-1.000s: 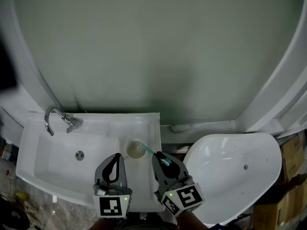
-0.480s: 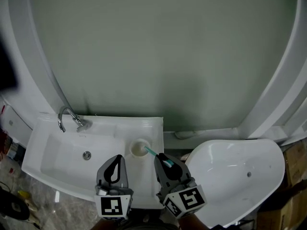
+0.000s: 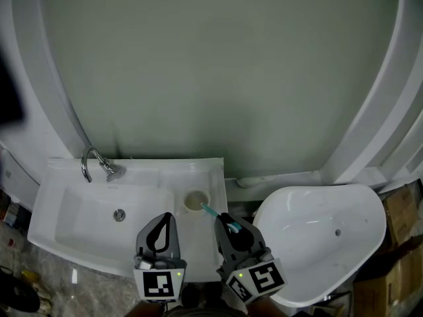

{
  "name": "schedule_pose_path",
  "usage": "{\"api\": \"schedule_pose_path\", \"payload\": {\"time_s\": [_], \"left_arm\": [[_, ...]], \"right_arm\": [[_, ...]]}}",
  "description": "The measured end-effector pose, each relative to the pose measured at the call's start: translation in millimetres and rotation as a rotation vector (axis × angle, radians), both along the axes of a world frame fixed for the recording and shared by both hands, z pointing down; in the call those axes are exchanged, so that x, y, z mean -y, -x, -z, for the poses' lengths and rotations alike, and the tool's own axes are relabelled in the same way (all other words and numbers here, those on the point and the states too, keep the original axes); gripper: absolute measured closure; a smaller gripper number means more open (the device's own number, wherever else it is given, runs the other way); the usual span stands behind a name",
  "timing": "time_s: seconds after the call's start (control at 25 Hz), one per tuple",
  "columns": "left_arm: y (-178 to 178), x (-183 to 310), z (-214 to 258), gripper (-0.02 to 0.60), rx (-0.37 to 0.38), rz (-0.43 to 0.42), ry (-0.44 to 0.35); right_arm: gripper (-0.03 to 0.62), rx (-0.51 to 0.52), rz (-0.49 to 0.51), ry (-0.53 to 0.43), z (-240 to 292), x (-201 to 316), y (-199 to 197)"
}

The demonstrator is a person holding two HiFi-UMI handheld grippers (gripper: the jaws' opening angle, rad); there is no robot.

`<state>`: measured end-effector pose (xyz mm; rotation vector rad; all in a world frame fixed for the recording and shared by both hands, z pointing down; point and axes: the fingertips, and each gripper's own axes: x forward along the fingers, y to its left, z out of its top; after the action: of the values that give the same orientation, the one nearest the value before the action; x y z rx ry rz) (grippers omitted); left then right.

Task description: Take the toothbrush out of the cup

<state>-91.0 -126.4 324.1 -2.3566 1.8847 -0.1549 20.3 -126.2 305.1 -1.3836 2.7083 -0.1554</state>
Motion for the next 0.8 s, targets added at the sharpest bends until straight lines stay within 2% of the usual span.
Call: {"api": "schedule_pose_path", "payload": {"time_s": [0.36, 0.8], "left_arm": [[14.2, -26.8, 8.0, 0.566, -0.027, -0.054, -0.019], [11.2, -45.8, 18.3, 0.566, -0.057, -0.095, -0.040]], "right_arm": [[0.554, -0.021, -0.061, -0.031, 8.4, -33.4, 15.6], [0.554, -0.041, -0.097, -0.063, 17.0, -54.5, 17.7]]}}
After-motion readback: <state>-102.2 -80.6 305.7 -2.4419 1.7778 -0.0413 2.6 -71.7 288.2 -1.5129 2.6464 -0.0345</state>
